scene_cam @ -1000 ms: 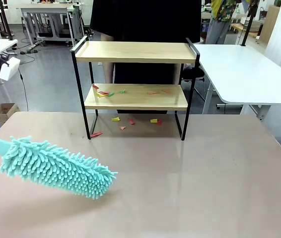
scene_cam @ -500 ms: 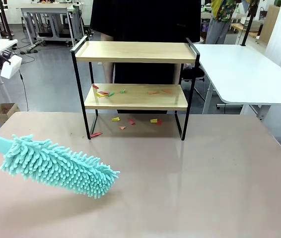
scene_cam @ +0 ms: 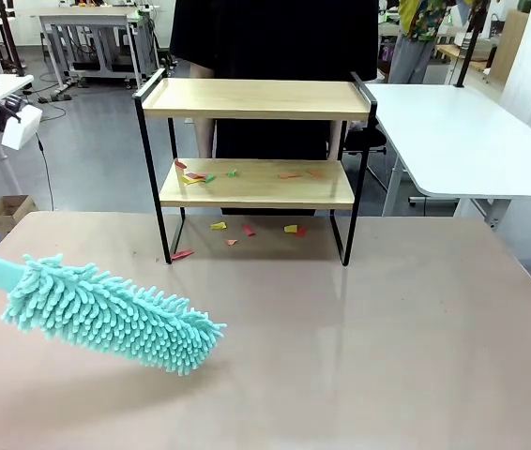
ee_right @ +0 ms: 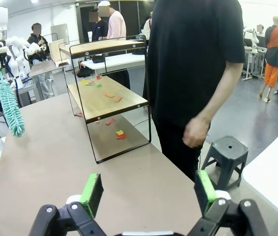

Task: Clean the shelf.
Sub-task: Clean the specific section of the Shelf indicated by the human with the Duster.

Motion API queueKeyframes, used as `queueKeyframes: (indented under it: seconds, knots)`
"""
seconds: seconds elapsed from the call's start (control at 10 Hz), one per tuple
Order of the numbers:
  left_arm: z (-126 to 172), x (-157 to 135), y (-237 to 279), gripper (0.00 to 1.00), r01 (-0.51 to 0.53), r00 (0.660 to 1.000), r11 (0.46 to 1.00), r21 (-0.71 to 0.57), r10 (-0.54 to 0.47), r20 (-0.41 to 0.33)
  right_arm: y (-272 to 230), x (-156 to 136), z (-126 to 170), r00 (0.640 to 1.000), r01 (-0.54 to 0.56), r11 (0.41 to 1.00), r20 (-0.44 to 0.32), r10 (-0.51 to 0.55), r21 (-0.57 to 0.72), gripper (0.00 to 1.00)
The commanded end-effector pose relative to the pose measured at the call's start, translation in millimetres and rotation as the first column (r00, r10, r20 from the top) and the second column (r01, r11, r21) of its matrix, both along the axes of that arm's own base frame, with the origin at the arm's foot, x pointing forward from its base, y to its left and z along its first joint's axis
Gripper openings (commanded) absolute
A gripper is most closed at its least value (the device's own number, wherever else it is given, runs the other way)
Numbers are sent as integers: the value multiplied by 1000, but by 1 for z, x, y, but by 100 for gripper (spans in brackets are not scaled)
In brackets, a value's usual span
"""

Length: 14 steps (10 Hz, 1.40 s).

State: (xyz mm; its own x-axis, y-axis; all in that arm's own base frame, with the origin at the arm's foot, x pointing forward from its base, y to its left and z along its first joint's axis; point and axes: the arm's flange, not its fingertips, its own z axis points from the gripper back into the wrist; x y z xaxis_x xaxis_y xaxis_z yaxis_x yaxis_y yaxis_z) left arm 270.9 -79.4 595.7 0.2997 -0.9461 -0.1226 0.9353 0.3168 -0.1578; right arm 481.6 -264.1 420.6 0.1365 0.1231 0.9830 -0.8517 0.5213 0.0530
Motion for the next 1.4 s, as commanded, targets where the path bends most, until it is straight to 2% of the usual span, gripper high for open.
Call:
queueKeyframes:
  seconds: [0.0,1.3]
  knots:
    - [5,1,0,13,-9,1000,1000,-2,9,-5,1,0,3,1000,0,1000,6,0,-1,100]
    - [5,1,0,13,-9,1000,1000,-2,9,-5,1,0,3,1000,0,1000,6,0,-1,100]
